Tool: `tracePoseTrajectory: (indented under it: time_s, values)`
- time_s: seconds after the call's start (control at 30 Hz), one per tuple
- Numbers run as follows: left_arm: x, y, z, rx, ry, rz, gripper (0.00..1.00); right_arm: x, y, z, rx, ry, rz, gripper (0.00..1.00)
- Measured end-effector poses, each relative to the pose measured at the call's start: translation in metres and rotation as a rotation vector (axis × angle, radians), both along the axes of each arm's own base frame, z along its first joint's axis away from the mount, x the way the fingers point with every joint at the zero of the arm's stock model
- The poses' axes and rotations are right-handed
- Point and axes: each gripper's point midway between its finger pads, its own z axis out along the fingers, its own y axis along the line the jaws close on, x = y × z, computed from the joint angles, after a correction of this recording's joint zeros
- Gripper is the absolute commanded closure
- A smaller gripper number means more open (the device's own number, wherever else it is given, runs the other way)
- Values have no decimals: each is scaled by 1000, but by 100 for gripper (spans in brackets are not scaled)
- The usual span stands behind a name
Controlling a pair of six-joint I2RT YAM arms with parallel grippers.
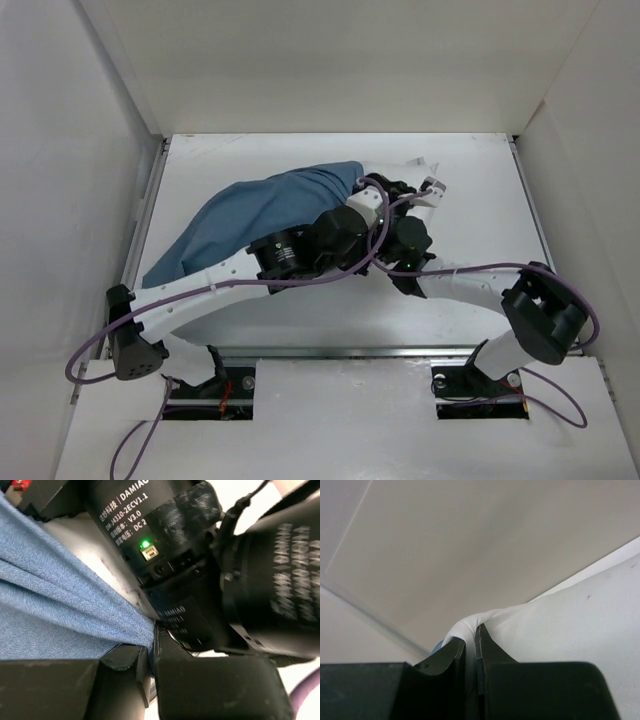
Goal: Put the pillow into the pillowcase
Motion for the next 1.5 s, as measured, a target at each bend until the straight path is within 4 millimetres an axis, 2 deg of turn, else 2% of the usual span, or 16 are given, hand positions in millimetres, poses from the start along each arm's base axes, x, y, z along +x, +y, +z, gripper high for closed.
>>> tracePoseTrajectory:
  time_s: [0.13,0.17,0.23,0.27,0.3,0.37,0.43,0.57,0.73,0.87,0.97,1.03,1.17,1.23,1.3,1.5]
  values:
    - [-3,3,5,-6,-1,-25,100,0,-4,-9,6,32,-38,100]
    - [-4,5,6,-5,-2,-29,93,-2,-2,-13,5,37,-32,100]
    - [-5,8,7,-3,-3,-21,65,-9,2,-26,-6,49,6,99]
    - [-6,9,9,-8,-6,-14,50,-12,4,-34,-22,59,32,93]
    - [-8,7,16,-35,-8,-8,21,-17,7,-46,-46,78,63,85]
    - [-11,17,20,-23,-14,30,0,-27,15,-65,-96,122,132,54]
    - [-10,24,25,-38,-16,84,0,-37,21,-65,-126,141,194,27]
    - [3,42,44,-99,-45,234,0,-62,20,-28,-132,98,292,6]
    - [25,85,58,-150,-62,481,0,-70,7,4,-195,86,286,0]
    - [60,124,50,-158,-45,699,0,-37,13,6,-310,167,256,0]
    - [91,152,28,-127,-10,849,0,7,14,-15,-394,264,261,0]
    - [111,169,4,-79,23,931,0,35,10,-43,-439,339,294,4]
    - [140,190,-58,55,125,1006,0,71,-10,-131,-496,557,390,15]
    - [150,191,-82,104,173,995,0,71,-13,-173,-498,656,472,20]
    - [162,187,-95,125,195,971,2,65,-9,-194,-485,696,550,22]
    - [204,161,-92,221,156,876,5,16,4,-187,-458,616,725,23]
